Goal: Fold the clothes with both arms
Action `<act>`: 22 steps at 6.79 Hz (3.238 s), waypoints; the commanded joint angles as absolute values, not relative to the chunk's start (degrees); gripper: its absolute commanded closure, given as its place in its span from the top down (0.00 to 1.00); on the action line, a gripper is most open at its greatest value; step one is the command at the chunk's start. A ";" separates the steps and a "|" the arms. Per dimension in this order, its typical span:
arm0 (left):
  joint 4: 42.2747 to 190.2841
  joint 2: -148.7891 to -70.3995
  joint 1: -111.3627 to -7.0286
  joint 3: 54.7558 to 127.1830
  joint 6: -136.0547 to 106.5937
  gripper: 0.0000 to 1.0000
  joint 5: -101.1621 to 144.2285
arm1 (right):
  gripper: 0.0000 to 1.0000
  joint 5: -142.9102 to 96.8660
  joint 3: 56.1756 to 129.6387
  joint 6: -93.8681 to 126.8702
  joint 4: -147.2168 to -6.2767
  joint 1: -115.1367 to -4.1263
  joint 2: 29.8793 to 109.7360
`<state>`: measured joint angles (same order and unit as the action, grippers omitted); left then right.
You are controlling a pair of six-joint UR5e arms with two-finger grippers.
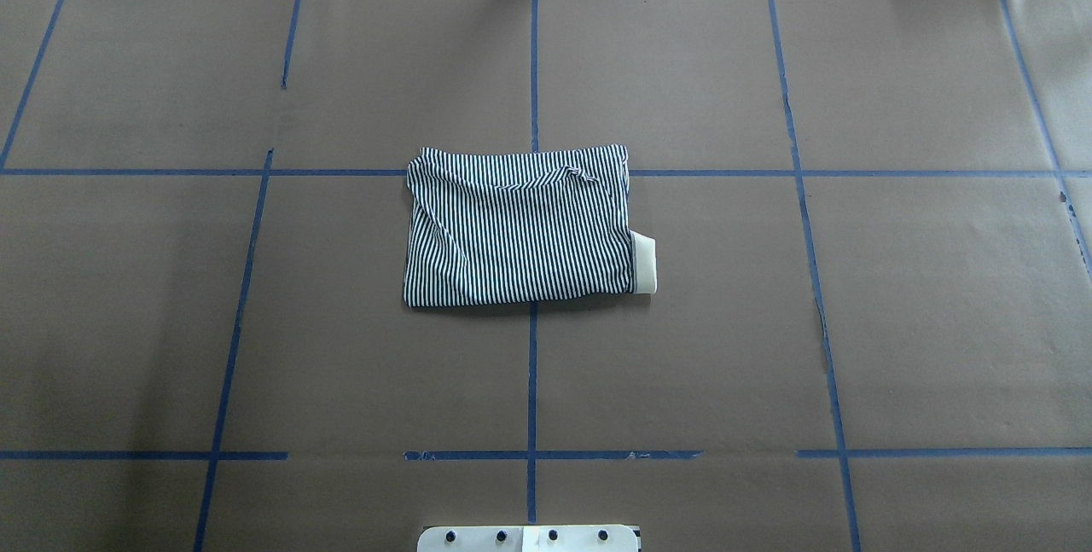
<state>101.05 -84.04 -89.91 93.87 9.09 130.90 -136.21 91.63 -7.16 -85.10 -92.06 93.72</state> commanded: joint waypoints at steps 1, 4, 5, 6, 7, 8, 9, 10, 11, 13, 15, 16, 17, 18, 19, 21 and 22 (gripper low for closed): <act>99.58 -83.94 -89.91 93.17 9.05 1.00 131.04 | 1.00 -136.40 92.10 -4.07 -85.17 -90.71 93.43; 99.58 -83.94 -89.91 93.34 9.05 1.00 131.13 | 1.00 -137.20 94.57 0.97 -85.61 -89.30 92.81; 99.58 -83.94 -89.91 93.34 9.05 1.00 131.13 | 1.00 -137.20 94.74 1.75 -85.52 -88.60 92.64; 99.58 -83.94 -89.91 93.34 9.05 1.00 131.13 | 1.00 -137.20 94.75 2.54 -85.34 -88.16 92.64; 99.67 -84.11 -89.91 93.34 9.05 1.00 131.13 | 1.00 -137.20 94.75 2.64 -85.34 -88.15 92.64; 99.58 -84.29 -89.83 93.25 8.70 1.00 131.13 | 1.00 -137.20 94.66 2.64 -85.34 -88.15 92.64; 99.67 -84.29 -89.82 93.51 0.87 1.00 131.31 | 1.00 -137.11 94.66 2.64 -85.34 -88.15 92.64; 100.28 -84.46 -89.82 93.34 -6.78 1.00 132.87 | 1.00 -137.20 94.66 2.64 -85.43 -88.15 92.64; 100.46 -84.29 -89.82 93.25 -7.90 1.00 132.89 | 1.00 -137.20 94.66 2.64 -85.52 -88.15 92.64; 100.55 -84.20 -89.82 92.90 -7.47 1.00 132.89 | 1.00 -137.20 94.57 2.64 -85.60 -88.15 92.64; 100.55 -84.29 -89.82 93.16 -7.47 1.00 132.89 | 1.00 -137.20 94.40 2.64 -85.61 -88.15 92.72; 100.55 -84.29 -89.82 93.25 -7.56 1.00 132.89 | 1.00 -137.20 94.39 2.64 -85.61 -88.15 92.72; 100.55 -84.46 -89.82 93.25 -7.47 1.00 132.98 | 1.00 -137.20 94.31 2.55 -85.52 -88.15 92.72; 100.55 -84.46 -89.82 93.25 -7.47 1.00 132.98 | 1.00 -137.20 94.22 2.55 -85.43 -88.15 92.72; 100.55 -84.46 -89.82 93.16 -7.56 1.00 132.98 | 1.00 -137.20 94.22 2.55 -85.34 -88.15 92.72; 100.46 -84.46 -89.82 93.34 -7.56 1.00 132.98 | 1.00 -137.28 94.39 2.55 -85.43 -88.15 92.81; 100.55 -84.46 -89.82 93.25 -7.56 1.00 133.33 | 1.00 -137.29 94.39 2.55 -85.43 -88.15 92.81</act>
<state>100.51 -84.46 -89.82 93.27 -7.54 133.07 -137.26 94.31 2.55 -85.40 -88.16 92.78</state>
